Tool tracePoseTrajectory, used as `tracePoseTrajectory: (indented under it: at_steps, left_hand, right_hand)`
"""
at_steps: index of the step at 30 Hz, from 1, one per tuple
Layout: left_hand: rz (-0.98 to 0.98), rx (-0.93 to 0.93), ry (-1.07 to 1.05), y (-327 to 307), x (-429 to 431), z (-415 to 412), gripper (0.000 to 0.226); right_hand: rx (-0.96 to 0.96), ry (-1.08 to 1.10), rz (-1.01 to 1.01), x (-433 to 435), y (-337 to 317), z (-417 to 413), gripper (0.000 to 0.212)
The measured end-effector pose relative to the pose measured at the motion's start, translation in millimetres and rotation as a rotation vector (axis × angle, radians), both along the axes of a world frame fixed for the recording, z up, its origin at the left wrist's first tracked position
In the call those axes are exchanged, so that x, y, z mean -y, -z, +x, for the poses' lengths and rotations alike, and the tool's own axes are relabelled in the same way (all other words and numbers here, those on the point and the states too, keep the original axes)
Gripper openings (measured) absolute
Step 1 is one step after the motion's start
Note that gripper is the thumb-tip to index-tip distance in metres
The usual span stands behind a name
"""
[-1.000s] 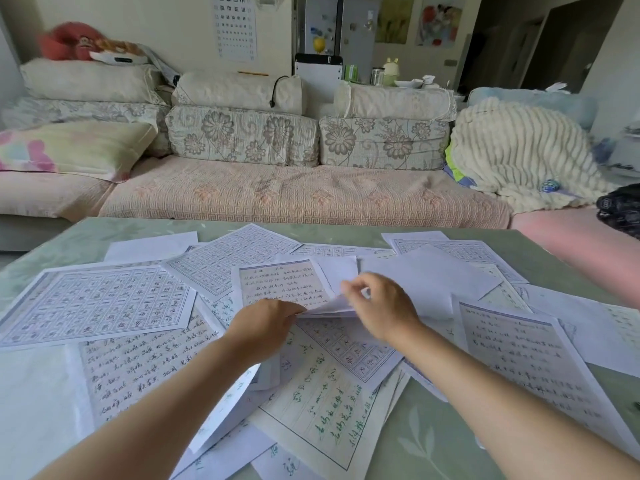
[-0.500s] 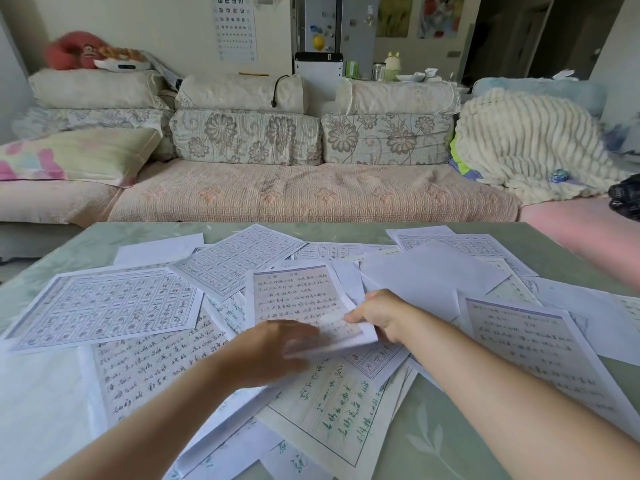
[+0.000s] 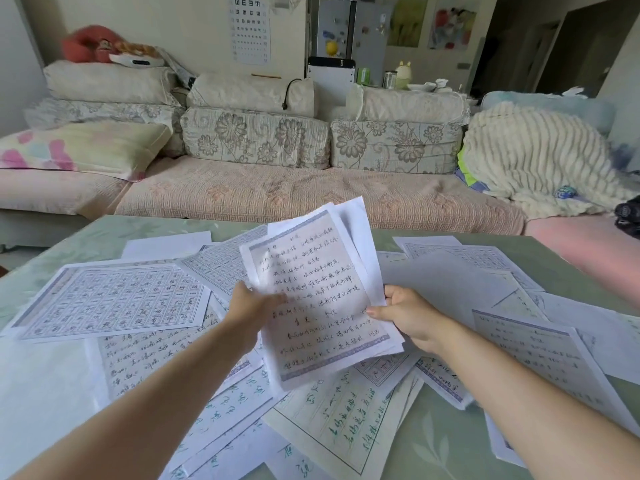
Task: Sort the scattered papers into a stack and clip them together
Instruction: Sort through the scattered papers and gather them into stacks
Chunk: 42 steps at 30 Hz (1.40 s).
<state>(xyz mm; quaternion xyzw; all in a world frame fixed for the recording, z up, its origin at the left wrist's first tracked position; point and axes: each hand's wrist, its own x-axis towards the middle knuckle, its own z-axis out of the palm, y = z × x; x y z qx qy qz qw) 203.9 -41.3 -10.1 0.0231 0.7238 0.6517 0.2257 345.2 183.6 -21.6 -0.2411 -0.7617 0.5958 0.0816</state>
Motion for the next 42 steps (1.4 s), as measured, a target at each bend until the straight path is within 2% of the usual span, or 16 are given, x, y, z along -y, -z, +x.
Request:
tracePoseTrajectory:
  at_steps: [2, 4, 8, 12, 15, 17, 19, 21, 22, 25, 29, 32, 34, 39, 42]
  left_hand:
    - [0.044, 0.045, -0.045, 2.1, 0.0, -8.4, 0.057]
    - [0.048, 0.004, -0.028, 3.8, -0.3, -9.7, 0.052]
    - [-0.070, -0.130, 0.008, 10.2, -7.3, -7.0, 0.024]
    - [-0.251, -0.350, 0.092, 14.7, -10.0, -22.2, 0.006]
    - [-0.525, -0.547, 0.154, 19.6, -7.1, -47.0, 0.022]
    - [-0.698, -0.691, 0.166, 27.0, -5.9, -67.1, 0.045]
    - [-0.910, -0.861, 0.219, 33.4, -5.1, -83.3, 0.057]
    - [-1.085, -0.905, 0.303, 40.8, -5.4, -98.1, 0.067]
    - [-1.134, -0.864, 0.323, 46.3, -5.9, -105.4, 0.072]
    - [-1.150, -0.770, 0.328, 63.3, -7.8, -120.1, 0.068]
    - [-1.182, -0.968, 0.293, 58.1, -10.4, -113.0, 0.040]
    - [-1.308, -1.116, 0.343, 49.0, -14.7, -102.2, 0.018]
    - [-1.347, -1.132, 0.326, 45.6, -14.9, -97.6, 0.017]
    - [-1.157, -1.030, 0.139, 23.7, -13.1, -95.5, 0.019]
    - [-0.998, -1.058, 0.184, 7.4, -20.9, -79.3, 0.023]
  right_hand:
    - [0.042, -0.045, -0.032, 2.3, -1.4, -2.4, 0.028]
    - [0.101, -0.066, -0.027, 4.1, -2.2, -7.8, 0.030]
    - [0.136, 0.022, 0.027, 7.9, 1.0, -23.9, 0.038]
    - [0.167, 0.130, 0.092, 10.5, 6.0, -37.7, 0.032]
    - [0.198, 0.223, 0.111, 8.4, 11.1, -44.9, 0.032]
    - [0.235, 0.294, 0.146, 6.1, 16.5, -48.8, 0.038]
    - [0.264, 0.349, 0.172, 4.1, 21.9, -51.9, 0.040]
    - [0.280, 0.377, 0.191, 1.7, 26.8, -55.4, 0.041]
    - [0.282, 0.382, 0.198, 0.6, 28.5, -56.5, 0.042]
    - [0.278, 0.377, 0.207, -4.5, 34.3, -61.4, 0.040]
    - [0.256, 0.373, 0.195, -8.0, 38.9, -63.3, 0.034]
    - [0.253, 0.377, 0.184, -7.9, 36.8, -61.4, 0.030]
    - [0.255, 0.386, 0.169, -7.5, 34.5, -59.2, 0.026]
    - [0.290, 0.391, 0.098, -5.0, 28.8, -53.7, 0.038]
    - [0.271, 0.338, 0.054, -0.4, 23.7, -52.7, 0.035]
